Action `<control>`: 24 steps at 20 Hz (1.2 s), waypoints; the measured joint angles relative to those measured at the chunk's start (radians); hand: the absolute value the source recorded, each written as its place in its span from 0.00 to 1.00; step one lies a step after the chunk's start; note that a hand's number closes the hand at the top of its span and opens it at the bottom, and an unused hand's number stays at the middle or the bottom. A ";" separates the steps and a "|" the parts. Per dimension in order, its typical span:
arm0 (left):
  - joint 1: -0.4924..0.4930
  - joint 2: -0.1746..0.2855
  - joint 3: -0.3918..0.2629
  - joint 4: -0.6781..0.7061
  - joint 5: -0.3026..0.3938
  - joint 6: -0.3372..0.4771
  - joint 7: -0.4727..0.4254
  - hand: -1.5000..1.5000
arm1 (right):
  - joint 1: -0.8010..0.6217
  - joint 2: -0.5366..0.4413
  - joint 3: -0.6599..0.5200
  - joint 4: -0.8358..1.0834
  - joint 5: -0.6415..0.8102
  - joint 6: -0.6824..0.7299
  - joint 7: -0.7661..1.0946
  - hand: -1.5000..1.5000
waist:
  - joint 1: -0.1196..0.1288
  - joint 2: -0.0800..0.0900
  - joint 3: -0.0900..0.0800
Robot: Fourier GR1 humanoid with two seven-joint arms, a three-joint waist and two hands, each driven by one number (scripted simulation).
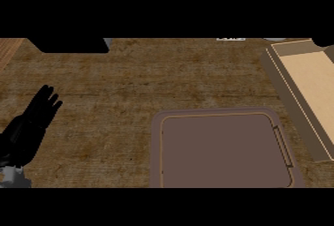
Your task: Pick the squash from the tray and place it in the cardboard box
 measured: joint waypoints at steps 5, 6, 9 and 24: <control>-0.014 0.002 0.014 0.028 0.002 -0.018 -0.014 0.50 | 0.031 -0.012 -0.052 0.144 -0.048 -0.087 -0.094 1.00 | 0.003 0.003 0.000; -0.022 0.003 0.017 0.020 0.003 -0.012 -0.003 0.50 | 0.038 -0.012 -0.067 0.169 -0.066 -0.081 -0.106 1.00 | 0.003 0.003 0.000; -0.014 -0.008 0.009 0.018 -0.010 -0.007 -0.009 0.50 | 0.050 -0.007 -0.098 0.227 -0.089 -0.072 -0.074 0.00 | 0.003 0.002 0.000; -0.015 -0.015 0.024 0.021 -0.017 -0.015 0.001 0.50 | 0.097 0.027 -0.290 0.236 -0.332 -0.331 -0.290 0.00 | -0.010 -0.003 0.001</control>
